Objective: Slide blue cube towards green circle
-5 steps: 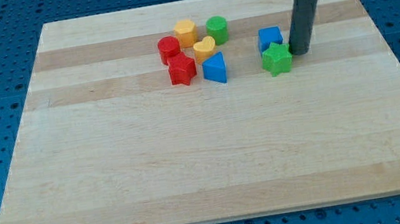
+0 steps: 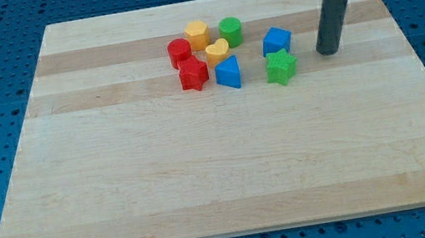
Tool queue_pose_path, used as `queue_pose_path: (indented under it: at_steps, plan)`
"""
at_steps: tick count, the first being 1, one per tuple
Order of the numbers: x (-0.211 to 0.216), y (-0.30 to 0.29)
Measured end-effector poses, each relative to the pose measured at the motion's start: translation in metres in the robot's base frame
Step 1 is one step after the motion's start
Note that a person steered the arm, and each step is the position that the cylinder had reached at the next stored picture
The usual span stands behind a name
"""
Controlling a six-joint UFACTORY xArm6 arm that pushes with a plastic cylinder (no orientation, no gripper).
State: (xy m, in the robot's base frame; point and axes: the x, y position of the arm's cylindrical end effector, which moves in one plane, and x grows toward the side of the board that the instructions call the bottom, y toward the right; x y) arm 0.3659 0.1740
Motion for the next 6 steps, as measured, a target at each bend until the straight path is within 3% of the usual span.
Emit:
queue_pose_path:
  at_steps: [6]
  plan:
    - [-0.016, -0.068]
